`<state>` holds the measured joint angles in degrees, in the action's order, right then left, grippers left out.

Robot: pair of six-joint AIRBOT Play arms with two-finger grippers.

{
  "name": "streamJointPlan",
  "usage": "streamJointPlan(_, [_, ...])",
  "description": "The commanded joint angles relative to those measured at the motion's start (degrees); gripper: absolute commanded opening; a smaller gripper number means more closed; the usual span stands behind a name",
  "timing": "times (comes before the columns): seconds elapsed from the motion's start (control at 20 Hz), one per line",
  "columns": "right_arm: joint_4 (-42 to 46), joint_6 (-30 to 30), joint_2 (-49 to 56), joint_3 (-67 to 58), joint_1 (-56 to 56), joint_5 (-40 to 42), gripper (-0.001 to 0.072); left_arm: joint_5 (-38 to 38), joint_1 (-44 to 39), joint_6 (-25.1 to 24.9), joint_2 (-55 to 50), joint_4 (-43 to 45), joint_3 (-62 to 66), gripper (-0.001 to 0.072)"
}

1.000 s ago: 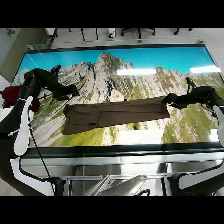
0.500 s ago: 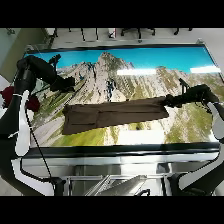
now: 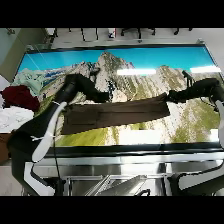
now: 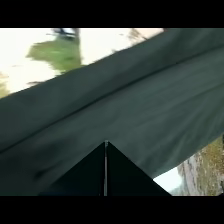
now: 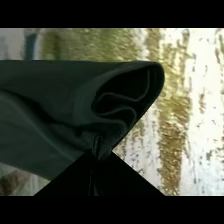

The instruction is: Fold the shirts.

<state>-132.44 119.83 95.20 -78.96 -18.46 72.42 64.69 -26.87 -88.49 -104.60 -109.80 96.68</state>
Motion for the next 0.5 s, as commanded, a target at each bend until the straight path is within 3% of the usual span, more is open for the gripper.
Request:
streamJointPlan(0.0, [-2.0, -2.0, -9.6, -1.6, -0.1, 6.7, 0.0018, -7.5, -9.1, 0.1, -7.1, 0.1, 0.7, 0.0020])
streamJointPlan(0.15, [-2.7, -4.5, -17.0, -4.7, -0.1, 13.4, 0.0018, -7.0, -13.0, 0.1, -14.4, -3.7, 8.0, 0.0020])
streamJointPlan(0.45, [-2.6, -7.4, -24.9, -5.7, 0.0, 18.2, 0.0018, -2.6, -14.0, 0.5, -22.1, -14.1, 20.7, 0.0020])
